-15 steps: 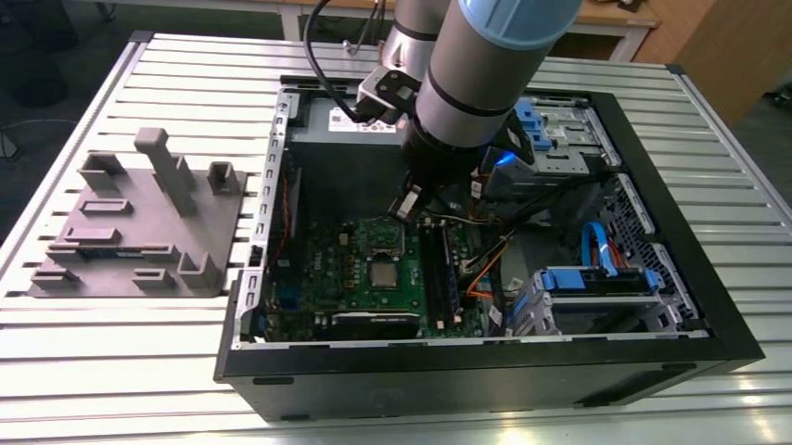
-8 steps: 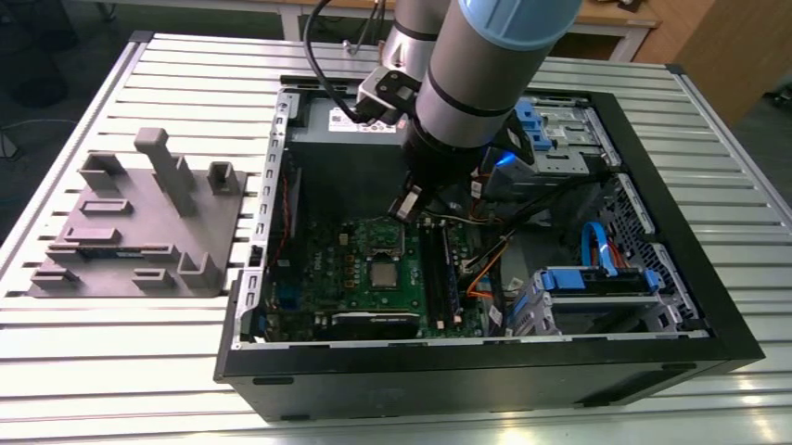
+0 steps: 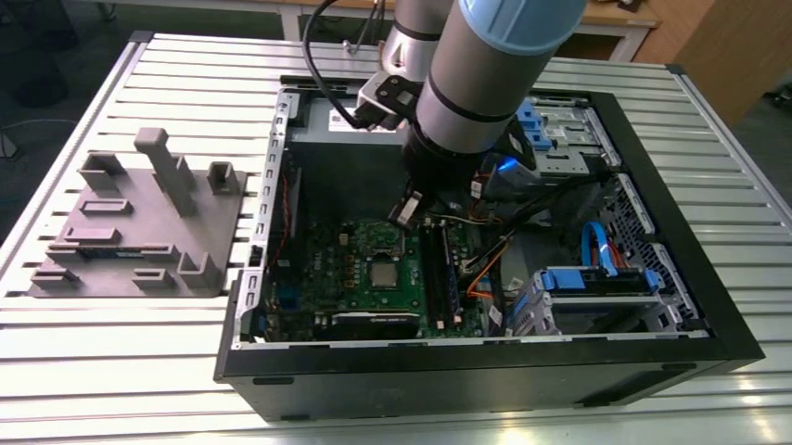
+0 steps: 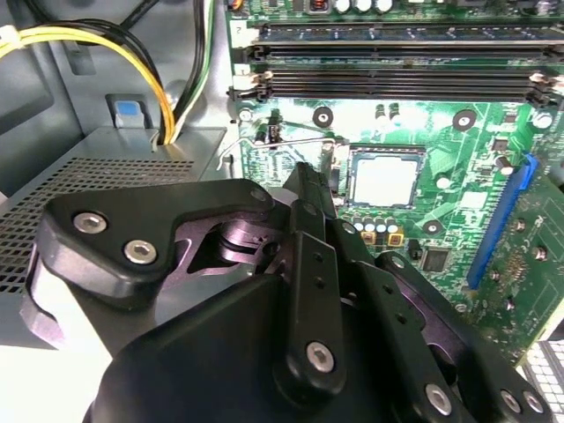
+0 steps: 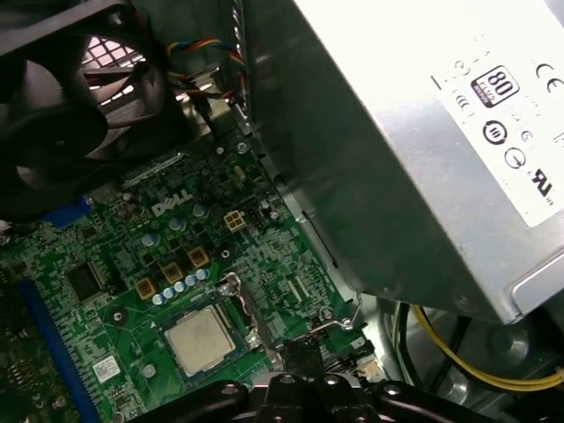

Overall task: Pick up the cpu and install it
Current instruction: 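Close the cpu cover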

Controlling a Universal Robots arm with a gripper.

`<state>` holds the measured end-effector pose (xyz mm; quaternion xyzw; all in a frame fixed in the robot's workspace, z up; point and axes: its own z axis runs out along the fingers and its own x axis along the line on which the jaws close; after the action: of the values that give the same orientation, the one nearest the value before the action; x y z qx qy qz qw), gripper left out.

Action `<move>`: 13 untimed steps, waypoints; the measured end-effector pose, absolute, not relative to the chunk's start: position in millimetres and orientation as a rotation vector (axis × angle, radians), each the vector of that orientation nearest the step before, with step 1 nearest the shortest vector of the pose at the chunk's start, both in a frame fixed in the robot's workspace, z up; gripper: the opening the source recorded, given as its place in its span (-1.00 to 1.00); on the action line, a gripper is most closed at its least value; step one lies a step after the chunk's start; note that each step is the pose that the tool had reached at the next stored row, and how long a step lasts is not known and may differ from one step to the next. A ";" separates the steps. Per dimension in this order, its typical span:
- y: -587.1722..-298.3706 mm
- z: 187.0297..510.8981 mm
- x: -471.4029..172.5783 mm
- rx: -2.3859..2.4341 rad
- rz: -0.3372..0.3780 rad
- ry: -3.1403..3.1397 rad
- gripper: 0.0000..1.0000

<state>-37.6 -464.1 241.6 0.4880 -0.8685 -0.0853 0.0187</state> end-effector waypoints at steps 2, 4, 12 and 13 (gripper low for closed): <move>-465.1 241.6 -37.6 1.514 -0.259 -2.695 -0.80; -466.2 241.6 -37.6 1.513 -0.255 -2.694 -0.80; -471.5 241.6 -37.6 1.511 -0.242 -2.692 -0.80; -472.2 241.6 -37.6 1.511 -0.240 -2.691 -0.80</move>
<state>-37.6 -472.2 241.6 0.4879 -0.8691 -0.0776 0.0230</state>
